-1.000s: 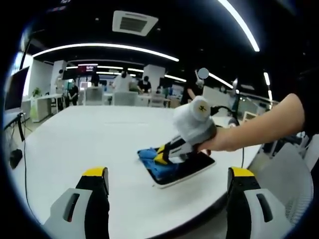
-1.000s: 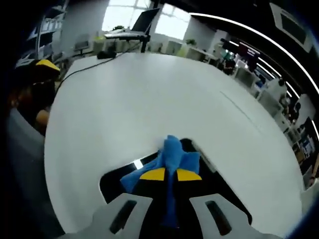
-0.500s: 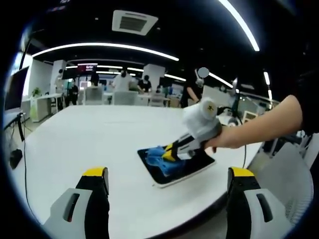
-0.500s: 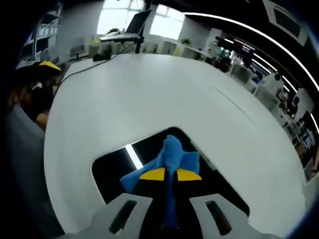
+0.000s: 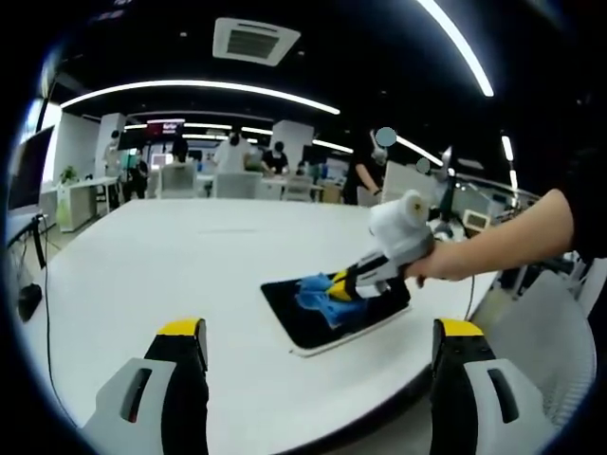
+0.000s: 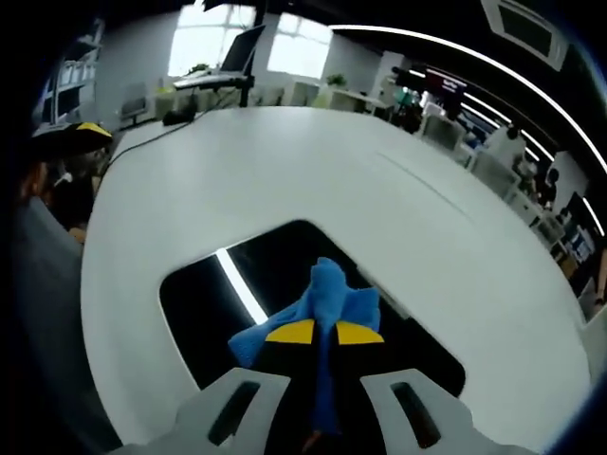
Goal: Wipe the mirror surface with the cleaning cloth until all visible marks leave the cleaned area.
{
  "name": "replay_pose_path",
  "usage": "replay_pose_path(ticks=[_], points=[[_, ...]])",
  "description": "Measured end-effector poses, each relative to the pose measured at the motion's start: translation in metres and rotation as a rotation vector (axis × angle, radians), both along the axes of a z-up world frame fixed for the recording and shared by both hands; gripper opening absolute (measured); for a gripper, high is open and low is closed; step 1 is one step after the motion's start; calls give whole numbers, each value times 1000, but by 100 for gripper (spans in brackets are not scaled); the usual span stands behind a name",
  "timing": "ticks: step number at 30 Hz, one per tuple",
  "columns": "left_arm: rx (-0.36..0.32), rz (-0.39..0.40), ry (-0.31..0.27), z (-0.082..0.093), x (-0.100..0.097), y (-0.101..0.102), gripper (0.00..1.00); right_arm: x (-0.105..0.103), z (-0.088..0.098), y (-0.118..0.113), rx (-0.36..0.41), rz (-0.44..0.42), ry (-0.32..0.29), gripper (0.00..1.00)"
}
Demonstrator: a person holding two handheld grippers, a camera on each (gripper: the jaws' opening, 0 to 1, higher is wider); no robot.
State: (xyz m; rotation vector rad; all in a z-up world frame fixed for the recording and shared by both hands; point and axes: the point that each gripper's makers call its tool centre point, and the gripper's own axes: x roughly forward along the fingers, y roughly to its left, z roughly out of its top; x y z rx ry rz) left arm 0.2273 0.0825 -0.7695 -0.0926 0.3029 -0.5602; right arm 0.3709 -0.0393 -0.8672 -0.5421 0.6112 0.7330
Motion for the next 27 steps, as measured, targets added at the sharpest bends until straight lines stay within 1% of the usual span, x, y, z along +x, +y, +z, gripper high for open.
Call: replay_pose_path(ticks=[11,18,21,27], points=[[4,-2,6,-2,1,1,99,-1,0,-27,28,-60,6,0],[10,-10,16,-4,0,1,98,0,0,-48,68,-116,13,0],[9,-9,13,-4,0,1,97,0,0,-57,61,-129,1,0],[10,-10,15,-4,0,1,97,1,1,-70,57,-153,-1,0]])
